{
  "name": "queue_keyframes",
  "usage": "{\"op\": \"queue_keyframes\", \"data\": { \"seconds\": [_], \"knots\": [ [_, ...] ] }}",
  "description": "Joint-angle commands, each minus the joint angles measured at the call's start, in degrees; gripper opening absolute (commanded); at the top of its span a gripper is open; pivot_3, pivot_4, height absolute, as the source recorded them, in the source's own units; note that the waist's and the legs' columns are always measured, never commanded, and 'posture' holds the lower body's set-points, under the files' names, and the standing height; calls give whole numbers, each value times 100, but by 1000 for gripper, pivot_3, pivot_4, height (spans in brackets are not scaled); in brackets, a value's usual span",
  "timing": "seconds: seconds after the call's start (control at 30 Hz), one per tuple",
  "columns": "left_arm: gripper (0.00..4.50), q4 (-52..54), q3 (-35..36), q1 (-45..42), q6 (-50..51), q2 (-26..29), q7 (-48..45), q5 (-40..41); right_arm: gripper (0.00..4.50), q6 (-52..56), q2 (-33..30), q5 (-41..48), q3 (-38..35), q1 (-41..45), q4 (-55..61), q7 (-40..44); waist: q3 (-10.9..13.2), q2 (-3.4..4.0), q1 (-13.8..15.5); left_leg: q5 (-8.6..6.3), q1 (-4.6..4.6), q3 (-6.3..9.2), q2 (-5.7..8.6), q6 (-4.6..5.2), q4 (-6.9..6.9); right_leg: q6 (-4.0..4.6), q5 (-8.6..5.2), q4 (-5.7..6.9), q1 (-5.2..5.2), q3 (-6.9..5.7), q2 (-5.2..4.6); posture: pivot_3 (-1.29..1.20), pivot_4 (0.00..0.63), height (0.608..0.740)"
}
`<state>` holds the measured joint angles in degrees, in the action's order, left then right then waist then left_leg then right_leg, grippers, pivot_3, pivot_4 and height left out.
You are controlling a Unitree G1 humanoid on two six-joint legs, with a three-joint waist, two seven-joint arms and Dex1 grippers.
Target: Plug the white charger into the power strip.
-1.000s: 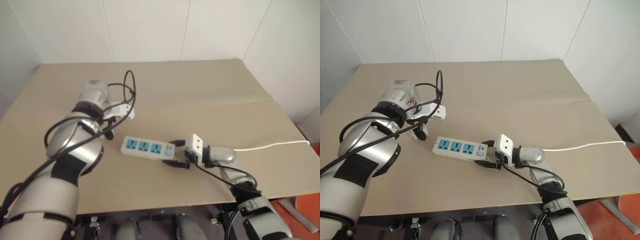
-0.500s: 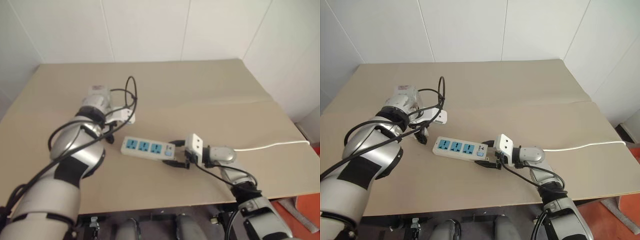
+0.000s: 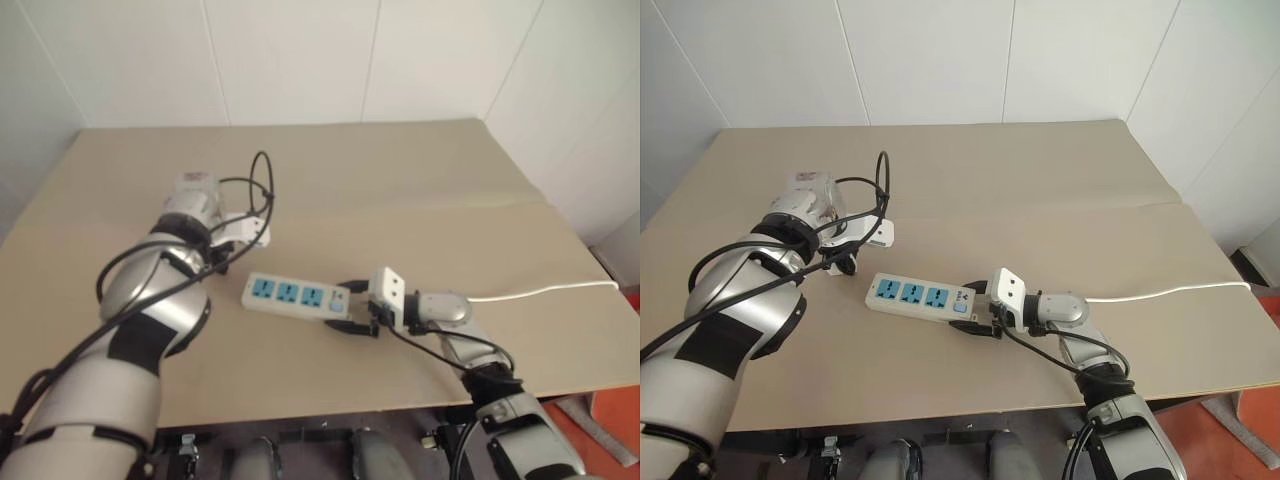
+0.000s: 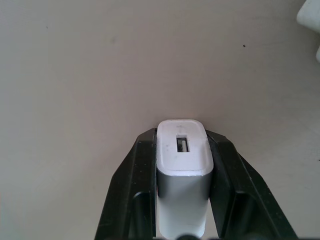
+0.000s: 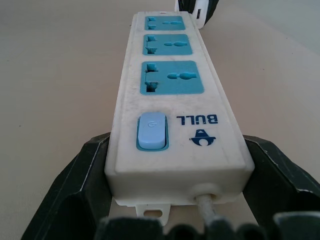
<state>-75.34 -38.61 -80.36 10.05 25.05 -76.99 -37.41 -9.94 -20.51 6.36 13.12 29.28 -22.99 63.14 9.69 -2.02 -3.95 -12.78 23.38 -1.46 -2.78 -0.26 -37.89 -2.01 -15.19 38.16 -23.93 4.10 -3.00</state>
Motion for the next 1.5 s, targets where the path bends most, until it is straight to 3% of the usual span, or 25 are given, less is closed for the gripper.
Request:
{"op": "queue_keyframes", "data": {
  "seconds": [0.03,0.2,0.33,0.4,0.47,0.5,0.6,0.7,0.8,1.03,1.17,1.5],
  "knots": [
    [1029,44,248,-173,13,48,-107,156,3424,132,-19,-283,362,-216,-89,100,0,0,0,0,0,0,0,0,0,0,0,-1,0,0,0,0,150,740],
    [1029,213,1098,-716,419,113,-234,857,3424,151,-20,-230,372,-227,-61,200,0,-1,-1,0,7,3,0,0,0,0,0,-4,-3,-2,0,0,150,740],
    [1029,731,2518,-1369,1403,317,-1015,2288,3424,106,-33,-176,389,-114,-211,427,0,-1,-14,0,19,6,0,0,0,0,0,-6,-12,-6,0,0,150,740],
    [1029,1544,2993,-1220,2050,503,-1418,3081,3424,70,-8,-155,393,55,-454,617,-1,3,-32,0,16,5,0,0,1,0,0,-6,-11,-6,0,0,150,740],
    [1029,2616,3245,-856,2876,727,-1547,3924,3424,40,34,-121,388,246,-707,826,-6,12,-61,-1,3,1,-2,0,3,-2,-1,-6,-3,-3,-1,0,150,740],
    [1029,3358,3713,-501,3574,723,-1543,4439,3424,120,75,-61,365,408,-893,990,-7,13,-66,-1,-6,1,-4,0,6,-3,-2,-4,2,-2,-1,0,150,740],
    [1029,5616,4540,878,4811,591,-909,5356,3424,170,142,-42,377,796,-1414,1362,-24,43,-112,0,-19,5,-6,-1,5,-4,-2,5,16,-4,-4,0,150,740],
    [1029,7278,4862,2225,5212,425,-295,5930,3424,-142,191,-180,441,1029,-1930,1547,-26,46,-137,-1,-45,19,-7,-1,2,-3,-2,30,55,-7,-5,0,150,740],
    [1029,7898,4970,3086,5377,472,-169,6503,3424,-343,252,-279,495,1132,-2276,1618,-26,45,-147,-1,-51,27,-6,-2,-1,-3,-2,28,65,-10,-5,0,150,740],
    [1029,7857,4658,3969,4665,677,106,6736,3424,-448,389,-267,514,981,-2270,1651,-27,44,-164,-9,-147,26,-5,-15,7,-3,-4,-16,162,-11,-2,0,150,740],
    [1029,7578,4466,4170,4126,651,56,6834,3424,-412,380,-277,526,855,-2127,1636,-30,42,-157,-10,-156,26,-5,-16,6,-3,-5,-16,168,-10,0,0,150,740],
    [1029,6007,3566,3994,2172,574,-1165,6496,3424,-70,329,-286,612,652,-1574,1637,-33,39,-159,-12,-151,25,-6,-20,6,-1,-6,-21,166,-9,4,0,150,740]
  ]
}}
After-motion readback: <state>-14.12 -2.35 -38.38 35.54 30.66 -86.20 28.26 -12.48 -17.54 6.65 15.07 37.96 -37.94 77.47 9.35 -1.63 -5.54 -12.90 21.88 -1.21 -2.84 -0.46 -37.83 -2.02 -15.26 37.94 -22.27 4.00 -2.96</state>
